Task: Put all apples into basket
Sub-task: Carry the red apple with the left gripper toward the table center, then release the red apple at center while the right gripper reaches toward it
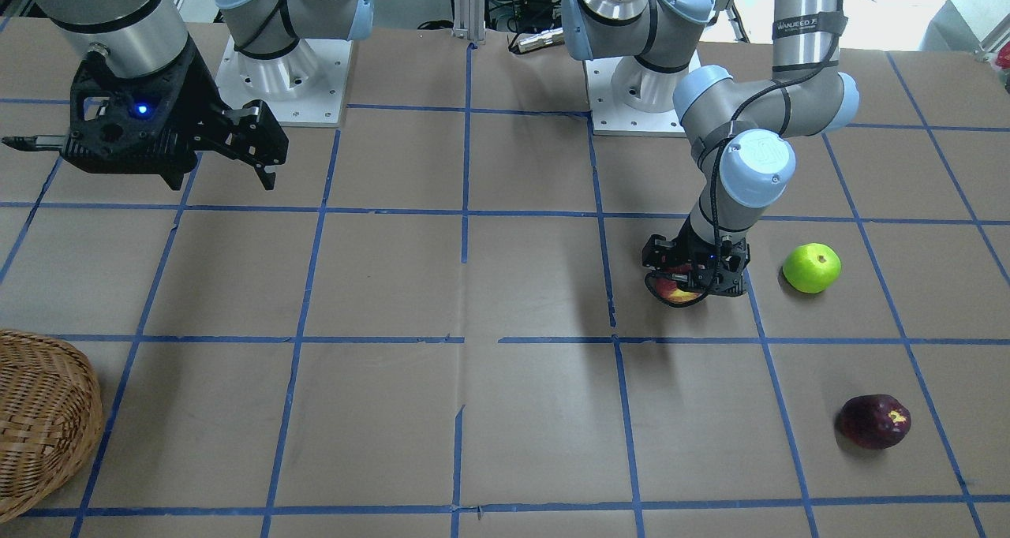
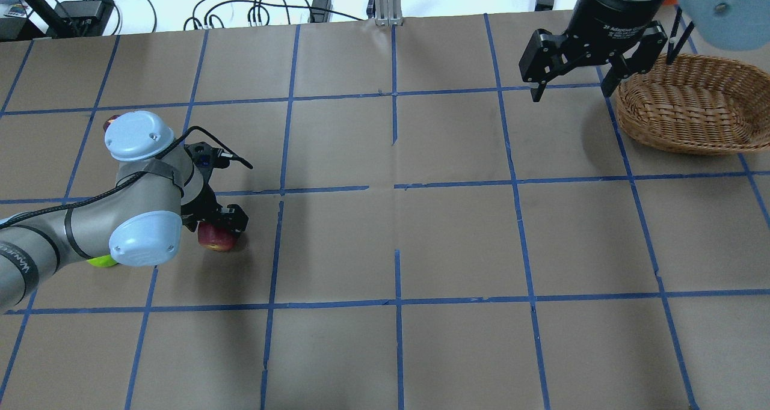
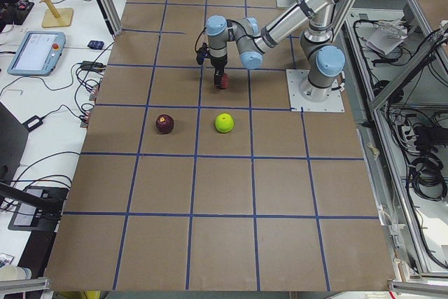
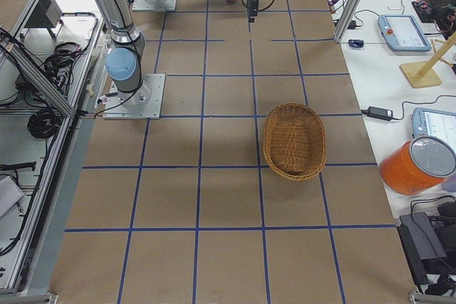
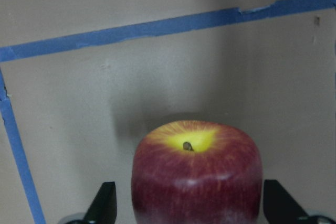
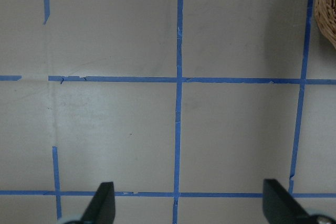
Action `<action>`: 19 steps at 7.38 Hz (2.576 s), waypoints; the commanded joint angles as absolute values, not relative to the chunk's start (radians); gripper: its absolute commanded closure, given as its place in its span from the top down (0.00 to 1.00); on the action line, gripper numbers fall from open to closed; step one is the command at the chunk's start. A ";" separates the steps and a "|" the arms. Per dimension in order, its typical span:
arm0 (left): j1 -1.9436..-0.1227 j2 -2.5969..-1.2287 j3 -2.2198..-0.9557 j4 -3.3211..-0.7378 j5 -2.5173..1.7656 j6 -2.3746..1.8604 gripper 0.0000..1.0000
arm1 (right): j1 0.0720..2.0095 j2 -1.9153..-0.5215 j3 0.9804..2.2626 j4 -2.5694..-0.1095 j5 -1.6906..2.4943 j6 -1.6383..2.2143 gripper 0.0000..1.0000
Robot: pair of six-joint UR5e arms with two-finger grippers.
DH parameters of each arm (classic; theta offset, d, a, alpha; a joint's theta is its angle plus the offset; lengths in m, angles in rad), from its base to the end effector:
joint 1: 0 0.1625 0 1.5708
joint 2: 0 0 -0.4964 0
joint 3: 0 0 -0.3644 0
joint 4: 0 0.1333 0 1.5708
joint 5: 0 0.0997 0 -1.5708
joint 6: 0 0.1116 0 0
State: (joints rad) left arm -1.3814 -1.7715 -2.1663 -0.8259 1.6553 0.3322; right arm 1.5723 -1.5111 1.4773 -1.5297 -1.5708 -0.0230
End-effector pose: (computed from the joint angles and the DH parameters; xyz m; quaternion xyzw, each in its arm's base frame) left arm -0.0374 -0.4630 0.2723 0.0723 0.9962 0.0357 0.0342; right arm 0.1340 -0.4925 0.5580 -0.0122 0.9999 0.0036 0.0000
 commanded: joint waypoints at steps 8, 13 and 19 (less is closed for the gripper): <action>-1.736 -1.951 -1.703 -1.116 1.487 -0.278 0.23 | 1.566 -1.511 1.479 -1.529 -1.580 -0.025 1.00; -1.893 -2.102 -1.689 -0.825 1.430 -0.420 0.88 | 1.565 -1.509 1.479 -1.529 -1.582 -0.025 1.00; -1.700 -1.883 -1.598 -1.354 1.500 -0.189 1.00 | 1.575 -1.491 1.494 -1.578 -1.565 -0.023 1.00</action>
State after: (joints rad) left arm -1.7876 -1.9379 -1.6130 -1.2391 1.4731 -0.3312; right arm 1.5666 -1.5002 1.4858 -1.5469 -1.5702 -0.0276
